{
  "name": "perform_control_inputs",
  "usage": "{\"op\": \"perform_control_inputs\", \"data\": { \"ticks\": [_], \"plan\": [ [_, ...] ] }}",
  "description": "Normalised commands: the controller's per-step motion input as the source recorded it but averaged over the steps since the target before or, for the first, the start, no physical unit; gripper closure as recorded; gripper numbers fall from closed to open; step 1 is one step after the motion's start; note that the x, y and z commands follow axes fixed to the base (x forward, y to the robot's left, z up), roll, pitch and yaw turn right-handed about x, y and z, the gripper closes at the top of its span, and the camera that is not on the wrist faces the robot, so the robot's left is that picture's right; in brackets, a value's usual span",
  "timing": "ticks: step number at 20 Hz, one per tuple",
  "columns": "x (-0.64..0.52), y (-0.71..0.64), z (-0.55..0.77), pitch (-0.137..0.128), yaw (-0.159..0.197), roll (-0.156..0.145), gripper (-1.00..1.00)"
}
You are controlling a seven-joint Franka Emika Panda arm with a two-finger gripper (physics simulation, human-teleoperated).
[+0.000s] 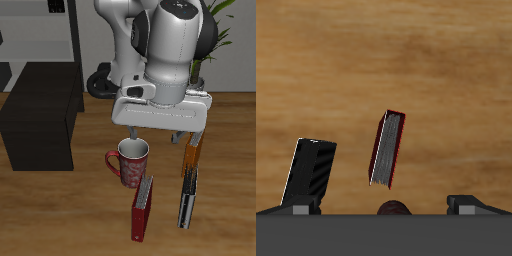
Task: Place the right red book upright on top of the shelf
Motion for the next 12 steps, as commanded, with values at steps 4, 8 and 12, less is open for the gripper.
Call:
{"op": "perform_control_inputs", "data": {
  "ticks": [4,8,12],
  "plan": [
    [0.1,-0.09,-0.17,-0.007,-0.001,0.017,-1.0],
    [0.06,-0.06,-0.18,-0.006,0.001,0.013,-1.0],
    [0.1,-0.06,-0.24,-0.001,-0.019,0.018,-1.0]
  ]
}}
